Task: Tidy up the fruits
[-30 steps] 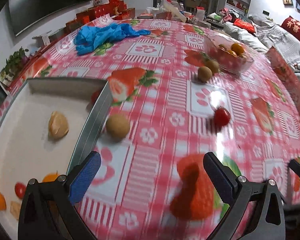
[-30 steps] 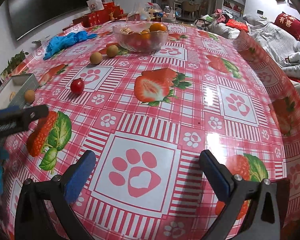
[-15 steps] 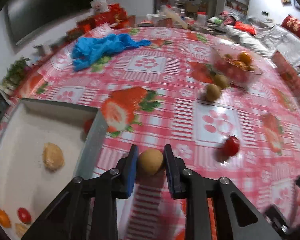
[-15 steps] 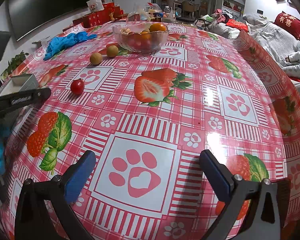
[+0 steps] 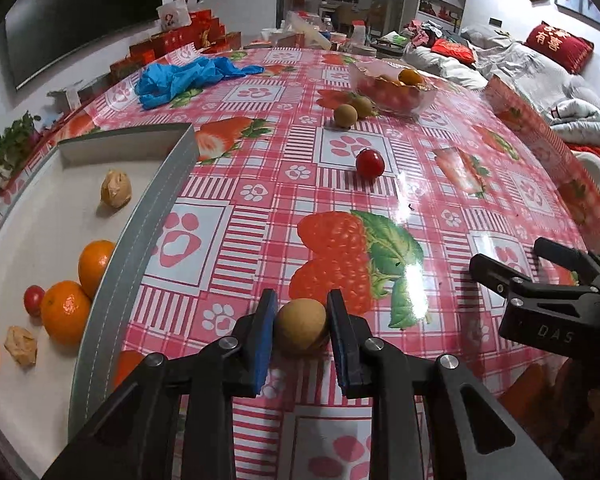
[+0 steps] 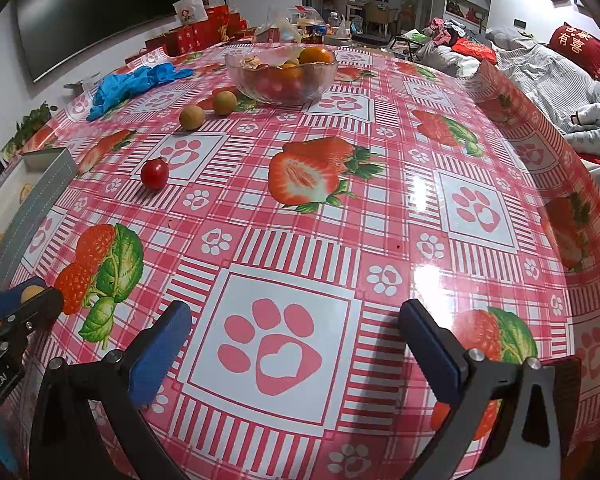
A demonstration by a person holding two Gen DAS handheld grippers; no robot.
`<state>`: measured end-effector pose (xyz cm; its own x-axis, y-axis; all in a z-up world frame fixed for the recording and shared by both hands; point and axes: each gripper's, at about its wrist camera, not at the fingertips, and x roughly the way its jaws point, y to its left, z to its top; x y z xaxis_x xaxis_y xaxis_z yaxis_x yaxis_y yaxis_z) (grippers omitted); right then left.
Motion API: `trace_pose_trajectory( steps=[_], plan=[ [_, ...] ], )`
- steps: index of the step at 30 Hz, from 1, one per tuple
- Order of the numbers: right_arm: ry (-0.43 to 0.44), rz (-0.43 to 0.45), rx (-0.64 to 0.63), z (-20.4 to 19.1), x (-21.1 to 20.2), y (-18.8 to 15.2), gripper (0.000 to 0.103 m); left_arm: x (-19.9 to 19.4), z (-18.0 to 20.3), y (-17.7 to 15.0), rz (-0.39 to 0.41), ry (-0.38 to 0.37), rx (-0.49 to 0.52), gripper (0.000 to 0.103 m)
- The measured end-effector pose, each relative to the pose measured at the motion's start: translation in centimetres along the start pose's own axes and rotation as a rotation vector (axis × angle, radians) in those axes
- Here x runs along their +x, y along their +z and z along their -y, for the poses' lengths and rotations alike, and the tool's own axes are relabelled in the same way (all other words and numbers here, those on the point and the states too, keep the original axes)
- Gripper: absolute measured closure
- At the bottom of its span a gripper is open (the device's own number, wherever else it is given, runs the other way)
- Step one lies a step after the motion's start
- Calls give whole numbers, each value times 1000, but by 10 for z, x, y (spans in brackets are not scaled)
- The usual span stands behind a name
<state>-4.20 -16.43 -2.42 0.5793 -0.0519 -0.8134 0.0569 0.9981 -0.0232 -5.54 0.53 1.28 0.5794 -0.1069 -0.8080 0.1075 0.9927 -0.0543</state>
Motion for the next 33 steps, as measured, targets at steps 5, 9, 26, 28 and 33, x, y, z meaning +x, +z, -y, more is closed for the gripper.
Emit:
trace_pose_trajectory(
  steps=[5, 9, 26, 28, 33],
  plan=[
    [0, 0, 0, -1, 0, 0, 0, 1, 2, 0, 20, 19, 20, 75],
    [1, 0, 0, 0, 0, 0, 0, 3, 0, -3, 20, 48, 7, 36],
    [1, 1, 1, -1, 0, 0, 0, 4, -2, -3, 20, 40, 4, 36],
    [1, 1, 1, -1, 0, 0, 0, 4, -2, -3, 19, 41, 5, 36],
    [1, 1, 1, 0, 0, 0, 0, 4, -2, -3, 19, 40, 4, 36]
  ],
)
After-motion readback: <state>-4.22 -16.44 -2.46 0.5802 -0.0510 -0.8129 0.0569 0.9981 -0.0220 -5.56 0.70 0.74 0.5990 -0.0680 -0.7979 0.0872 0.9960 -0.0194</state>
